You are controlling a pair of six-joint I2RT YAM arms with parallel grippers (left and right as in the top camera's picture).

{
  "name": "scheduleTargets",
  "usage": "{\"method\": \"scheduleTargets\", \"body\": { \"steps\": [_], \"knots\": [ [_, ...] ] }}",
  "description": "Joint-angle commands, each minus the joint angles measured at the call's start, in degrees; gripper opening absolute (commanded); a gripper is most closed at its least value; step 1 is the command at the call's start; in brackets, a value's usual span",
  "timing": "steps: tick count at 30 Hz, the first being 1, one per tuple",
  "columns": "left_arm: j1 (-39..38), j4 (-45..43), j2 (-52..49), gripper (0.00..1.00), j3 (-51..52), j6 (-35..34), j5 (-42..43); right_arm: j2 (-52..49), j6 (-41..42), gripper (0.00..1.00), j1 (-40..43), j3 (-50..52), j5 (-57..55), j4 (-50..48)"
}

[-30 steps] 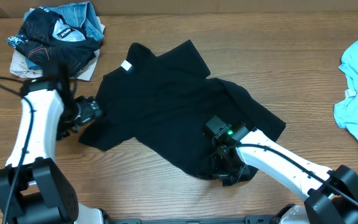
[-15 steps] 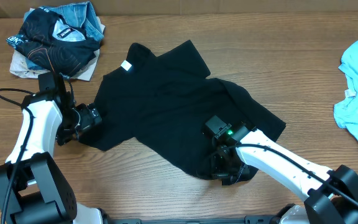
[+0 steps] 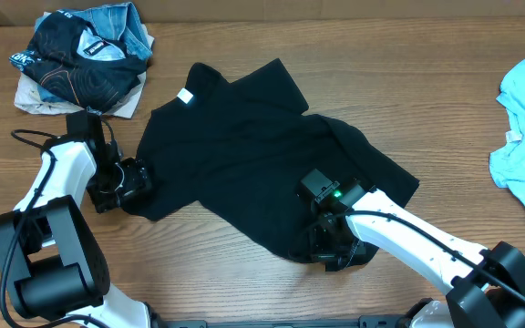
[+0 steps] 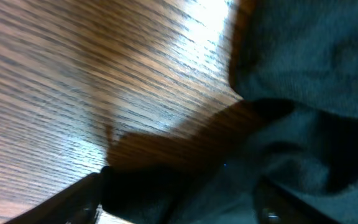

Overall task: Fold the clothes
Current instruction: 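Grasp the shirt's left sleeve edge with the left gripper, then lift the shirt with both grippers and stretch it apart sideways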

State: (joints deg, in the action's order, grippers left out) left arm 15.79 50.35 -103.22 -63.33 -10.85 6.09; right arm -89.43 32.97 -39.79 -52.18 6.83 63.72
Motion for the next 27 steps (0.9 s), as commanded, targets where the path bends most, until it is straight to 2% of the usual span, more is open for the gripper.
{"method": "scheduleTargets", "body": {
  "steps": [1, 2, 6, 7, 8, 15, 19, 23, 27],
  "knots": [
    [0.0, 0.4, -0.9, 0.69, 0.3, 1.3, 1.5, 0.0, -0.2, 0.04, 0.1, -1.2, -0.6, -0.2],
    [0.0, 0.4, -0.9, 0.63, 0.3, 1.3, 1.5, 0.0, -0.2, 0.04, 0.1, -1.2, -0.6, -0.2],
    [0.0, 0.9, -0.9, 0.27, 0.1, 1.2, 1.5, 0.0, -0.2, 0.04, 0.1, -1.2, -0.6, -0.4],
    [0.0, 1.6, -0.9, 0.13, -0.3, 1.2, 1.4, 0.0, -0.2, 0.04, 0.1, -1.2, -0.6, -0.4],
    [0.0, 2.3, -0.9, 0.06, -0.7, 1.2, 1.4, 0.0, -0.2, 0.04, 0.1, -1.2, -0.6, -0.4],
    [-0.1, 12.4, -0.5, 0.04, -9.2, 1.0, 1.7, 0.0, 0.1, 0.04, 0.1, -1.3, -0.6, -2.6],
    [-0.1, 16.8, 2.2, 0.04, -14.5, 1.0, 4.9, 0.0, 3.0, 0.04, 0.2, -3.1, -1.7, -4.6],
    [-0.3, 18.6, 8.0, 0.04, -18.1, 0.5, 7.3, 0.0, 4.1, 0.04, 0.3, -8.9, -4.5, -3.0],
    [-1.5, 18.9, 16.9, 0.04, -19.8, -0.8, 7.3, 0.1, 4.8, 0.04, 0.3, -19.3, -11.2, 3.4]
  ]
}}
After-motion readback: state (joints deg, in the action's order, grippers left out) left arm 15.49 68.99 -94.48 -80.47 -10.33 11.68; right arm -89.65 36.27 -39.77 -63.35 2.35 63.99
